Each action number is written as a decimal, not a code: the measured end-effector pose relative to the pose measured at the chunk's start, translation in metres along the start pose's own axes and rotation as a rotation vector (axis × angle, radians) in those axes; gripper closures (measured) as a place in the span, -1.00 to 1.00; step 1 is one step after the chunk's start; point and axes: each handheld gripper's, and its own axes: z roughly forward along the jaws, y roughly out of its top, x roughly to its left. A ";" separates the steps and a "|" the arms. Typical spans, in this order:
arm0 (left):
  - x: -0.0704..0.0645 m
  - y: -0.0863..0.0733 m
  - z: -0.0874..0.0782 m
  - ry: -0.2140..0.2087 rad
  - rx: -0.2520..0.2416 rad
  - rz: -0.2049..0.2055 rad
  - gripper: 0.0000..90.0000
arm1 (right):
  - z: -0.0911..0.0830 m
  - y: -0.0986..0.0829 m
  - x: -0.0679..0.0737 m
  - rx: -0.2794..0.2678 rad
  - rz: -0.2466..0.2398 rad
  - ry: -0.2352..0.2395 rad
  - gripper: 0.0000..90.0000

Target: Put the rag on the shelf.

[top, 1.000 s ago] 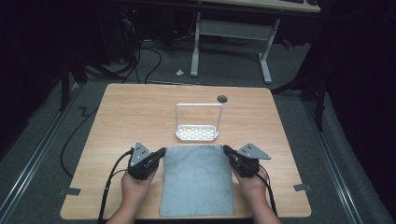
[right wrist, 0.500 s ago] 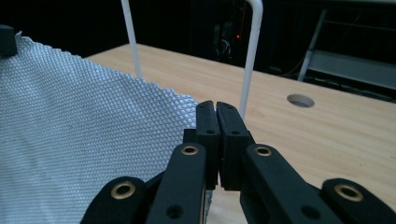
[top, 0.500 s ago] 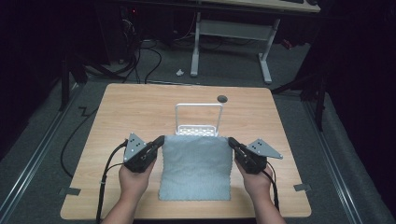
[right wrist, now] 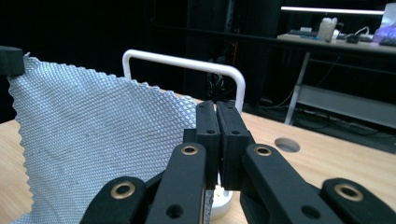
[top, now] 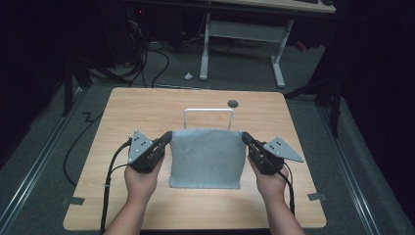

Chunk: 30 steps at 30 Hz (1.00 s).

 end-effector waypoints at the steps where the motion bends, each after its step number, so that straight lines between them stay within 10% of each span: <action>1: 0.000 0.002 0.000 -0.001 -0.002 0.000 1.00 | 0.000 0.002 0.000 -0.001 0.001 0.002 0.99; 30: 0.013 0.064 0.001 0.027 -0.093 0.071 1.00 | 0.003 0.068 -0.009 -0.096 -0.021 -0.004 0.99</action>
